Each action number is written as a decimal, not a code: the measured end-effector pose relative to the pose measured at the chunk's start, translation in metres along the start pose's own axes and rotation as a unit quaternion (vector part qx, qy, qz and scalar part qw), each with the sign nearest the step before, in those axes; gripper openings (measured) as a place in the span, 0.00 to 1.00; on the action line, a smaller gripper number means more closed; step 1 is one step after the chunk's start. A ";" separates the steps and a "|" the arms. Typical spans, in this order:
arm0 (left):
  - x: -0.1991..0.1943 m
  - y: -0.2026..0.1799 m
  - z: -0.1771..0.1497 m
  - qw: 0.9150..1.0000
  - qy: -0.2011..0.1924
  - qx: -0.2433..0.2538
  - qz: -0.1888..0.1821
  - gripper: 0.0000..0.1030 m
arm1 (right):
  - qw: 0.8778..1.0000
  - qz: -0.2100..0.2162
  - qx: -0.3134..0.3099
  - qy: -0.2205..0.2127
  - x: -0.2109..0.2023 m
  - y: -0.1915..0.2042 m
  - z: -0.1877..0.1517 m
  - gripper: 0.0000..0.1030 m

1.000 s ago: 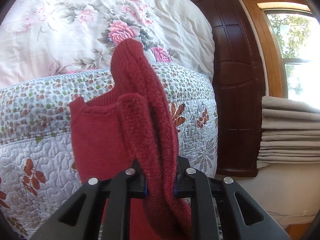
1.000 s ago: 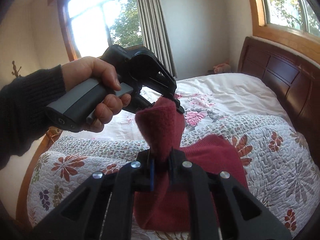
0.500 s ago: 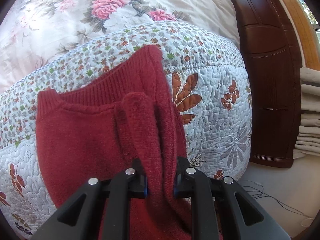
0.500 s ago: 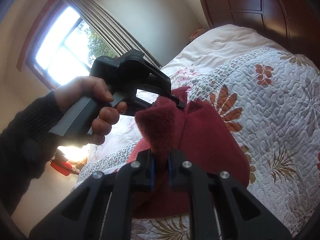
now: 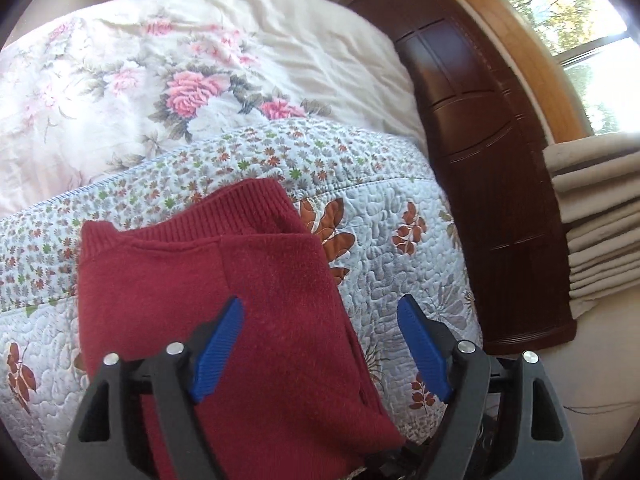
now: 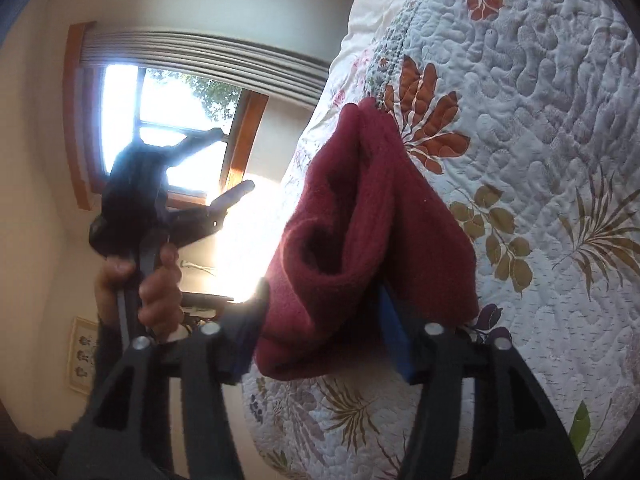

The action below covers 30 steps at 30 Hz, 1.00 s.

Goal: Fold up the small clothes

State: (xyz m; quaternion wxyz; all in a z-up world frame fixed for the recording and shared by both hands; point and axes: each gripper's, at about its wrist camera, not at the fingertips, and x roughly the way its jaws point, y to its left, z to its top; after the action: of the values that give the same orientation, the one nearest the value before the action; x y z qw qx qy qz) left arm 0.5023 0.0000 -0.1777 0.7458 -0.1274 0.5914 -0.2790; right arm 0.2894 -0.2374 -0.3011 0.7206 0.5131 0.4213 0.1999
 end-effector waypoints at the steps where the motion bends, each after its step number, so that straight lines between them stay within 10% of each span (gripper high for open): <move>1: -0.013 0.004 -0.014 1.000 -0.010 0.008 -0.004 0.79 | 1.000 0.003 0.005 0.014 0.001 -0.002 0.007 0.62; 12: -0.068 0.043 -0.133 0.999 -0.026 0.020 -0.037 0.79 | 0.987 -0.011 -0.034 0.159 0.046 0.013 0.042 0.75; 22: -0.048 0.029 -0.151 0.998 -0.014 0.049 -0.048 0.79 | 0.987 -0.050 -0.089 0.122 0.016 0.038 0.078 0.73; 30: -0.040 0.038 -0.154 0.998 -0.015 0.017 -0.051 0.79 | 0.975 -0.091 -0.080 0.185 0.099 0.045 0.120 0.62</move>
State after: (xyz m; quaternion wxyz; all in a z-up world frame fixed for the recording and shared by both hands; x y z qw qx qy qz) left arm 0.3595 0.0749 -0.2061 0.7412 -0.1488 0.5685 -0.3244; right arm 0.4498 -0.2171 -0.2863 0.6842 0.3671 0.5750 0.2578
